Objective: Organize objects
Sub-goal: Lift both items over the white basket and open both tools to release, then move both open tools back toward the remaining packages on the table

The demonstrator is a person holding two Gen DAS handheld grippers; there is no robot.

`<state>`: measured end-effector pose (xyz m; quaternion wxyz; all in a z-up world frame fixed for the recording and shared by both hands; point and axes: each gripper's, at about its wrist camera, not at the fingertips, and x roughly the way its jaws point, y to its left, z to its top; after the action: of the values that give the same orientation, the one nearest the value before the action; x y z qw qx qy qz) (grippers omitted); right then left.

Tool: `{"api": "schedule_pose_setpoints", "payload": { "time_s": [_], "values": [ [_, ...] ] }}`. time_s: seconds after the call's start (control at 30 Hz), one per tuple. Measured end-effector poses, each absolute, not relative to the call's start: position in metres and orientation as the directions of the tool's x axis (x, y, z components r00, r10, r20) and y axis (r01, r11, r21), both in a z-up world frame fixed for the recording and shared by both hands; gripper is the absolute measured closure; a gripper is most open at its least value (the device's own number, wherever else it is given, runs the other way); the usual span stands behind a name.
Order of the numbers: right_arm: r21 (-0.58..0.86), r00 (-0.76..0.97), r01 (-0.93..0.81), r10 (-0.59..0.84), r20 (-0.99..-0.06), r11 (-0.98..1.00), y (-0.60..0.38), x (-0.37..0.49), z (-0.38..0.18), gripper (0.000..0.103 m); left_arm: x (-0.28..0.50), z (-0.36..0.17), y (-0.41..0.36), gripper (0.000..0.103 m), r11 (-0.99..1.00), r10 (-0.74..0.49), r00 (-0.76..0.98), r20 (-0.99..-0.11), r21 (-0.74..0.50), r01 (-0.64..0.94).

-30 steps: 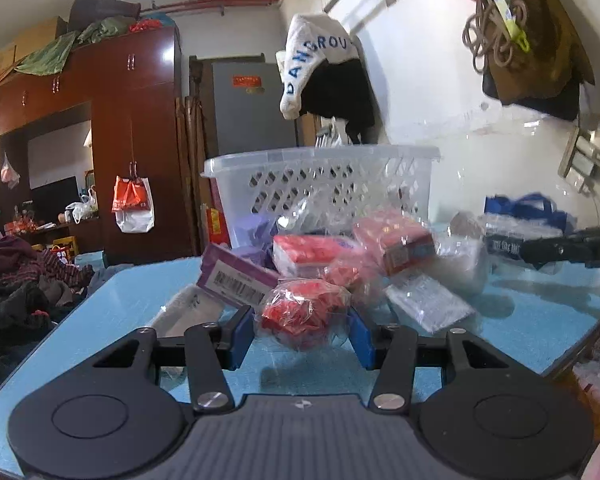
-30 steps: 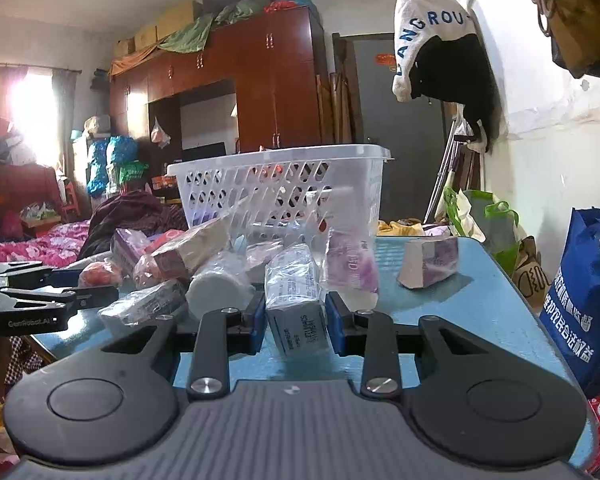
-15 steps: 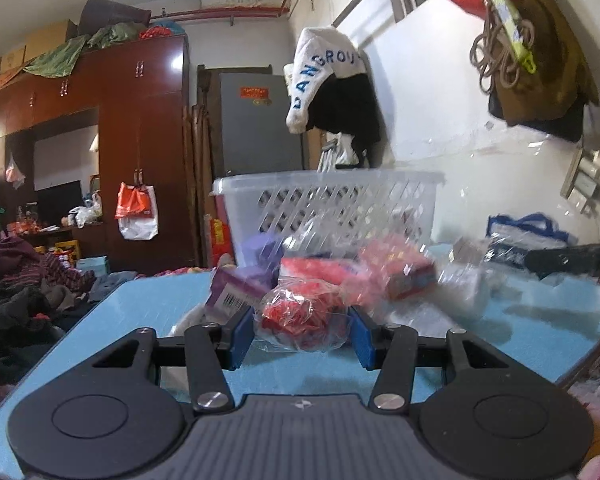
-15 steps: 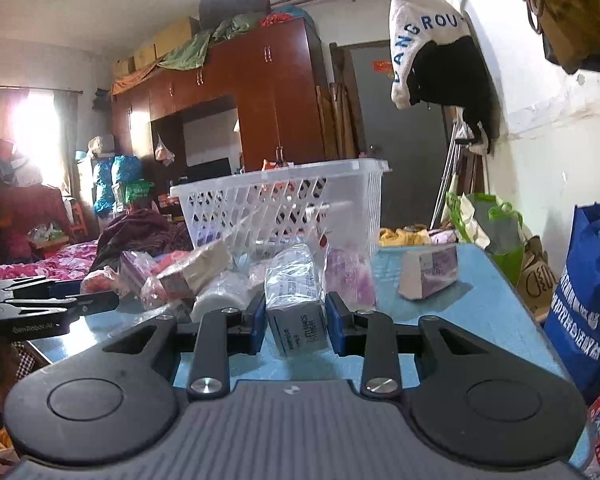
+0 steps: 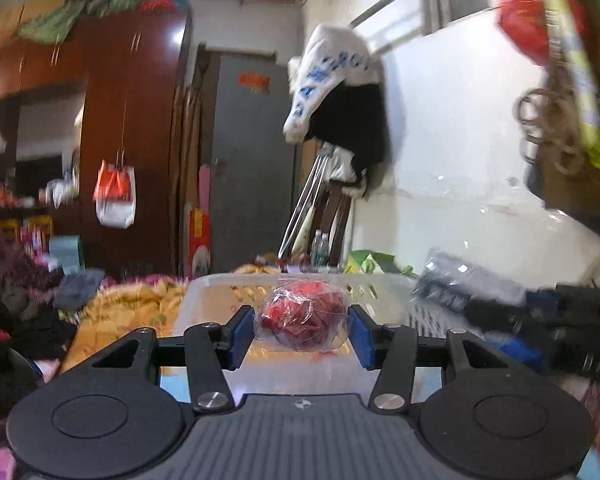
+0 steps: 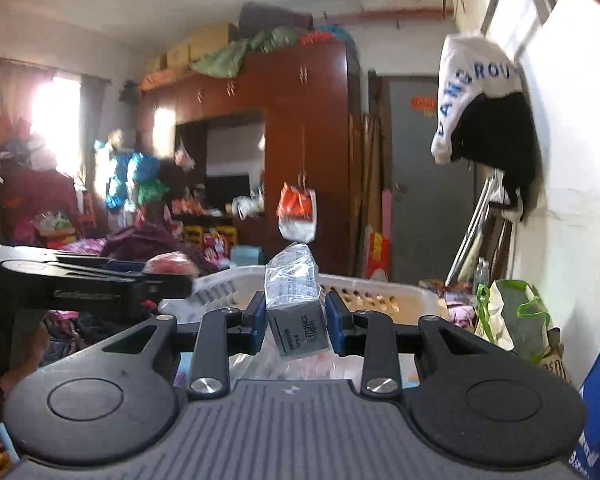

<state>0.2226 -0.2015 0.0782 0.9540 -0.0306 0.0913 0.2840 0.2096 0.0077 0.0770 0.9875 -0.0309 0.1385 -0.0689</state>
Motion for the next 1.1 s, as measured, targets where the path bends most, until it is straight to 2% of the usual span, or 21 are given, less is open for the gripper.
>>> {"api": "schedule_pose_setpoints", "payload": {
  "time_s": [0.17,0.2,0.23,0.27,0.33,0.4,0.5,0.57,0.67,0.8,0.9,1.07,1.1],
  "values": [
    [-0.016,0.805,-0.544,0.517,-0.29,0.839,-0.181,0.262,0.079,0.068,0.261,0.076,0.005,0.046,0.993,-0.117,0.922,-0.37,-0.062,0.101],
    [-0.028,0.811,-0.54,0.511,-0.286,0.841,-0.178,0.263,0.077,0.064,0.265,0.072,0.004,0.033,0.994,-0.113,0.921,-0.374,-0.047,0.103],
    [-0.029,0.812,-0.541,0.512,-0.28,0.841,-0.179,0.261,0.075,0.053,0.266,0.07,0.005,0.021,0.995,-0.099,0.921,-0.376,-0.042,0.09],
    [-0.021,0.815,-0.537,0.513,-0.27,0.843,-0.182,0.257,0.073,0.046,0.263,0.066,0.008,0.021,0.997,-0.079,0.926,-0.368,-0.044,0.068],
    [-0.009,0.814,-0.551,0.534,-0.228,0.835,-0.193,0.239,0.072,0.018,0.243,0.062,0.016,0.021,0.996,-0.084,0.945,-0.317,-0.059,0.069],
    [-0.025,0.814,-0.564,0.55,-0.187,0.825,-0.208,0.216,0.069,0.0,0.221,0.061,0.023,0.02,0.992,-0.114,0.957,-0.268,-0.081,0.096],
    [0.017,0.836,-0.536,0.534,-0.125,0.844,-0.233,0.189,0.054,0.0,0.192,0.053,0.031,0.019,0.984,-0.16,0.953,-0.259,-0.118,0.133],
    [0.043,0.834,-0.537,0.538,-0.126,0.843,-0.25,0.177,0.038,0.0,0.166,0.04,0.032,0.019,0.988,-0.15,0.952,-0.266,-0.081,0.134],
    [0.113,0.85,-0.484,0.497,-0.175,0.868,-0.27,0.161,0.007,0.0,0.126,0.018,0.039,0.019,0.994,-0.109,0.957,-0.269,-0.059,0.096],
    [0.059,0.864,-0.407,0.406,-0.298,0.911,-0.268,0.158,-0.024,0.0,0.089,-0.003,0.057,0.019,0.996,-0.037,0.963,-0.267,-0.086,0.014],
    [0.062,0.845,-0.388,0.381,-0.375,0.92,-0.263,0.171,-0.031,0.0,0.079,-0.017,0.074,0.019,0.991,0.016,0.958,-0.288,-0.122,-0.054],
    [0.075,0.823,-0.37,0.364,-0.435,0.926,-0.26,0.181,-0.028,0.002,0.083,-0.028,0.08,0.019,0.995,0.038,0.942,-0.334,-0.075,-0.066],
    [0.07,0.817,-0.375,0.365,-0.446,0.924,-0.259,0.184,-0.027,0.006,0.081,-0.031,0.081,0.019,0.996,0.035,0.938,-0.346,-0.064,-0.061]
  ]
}}
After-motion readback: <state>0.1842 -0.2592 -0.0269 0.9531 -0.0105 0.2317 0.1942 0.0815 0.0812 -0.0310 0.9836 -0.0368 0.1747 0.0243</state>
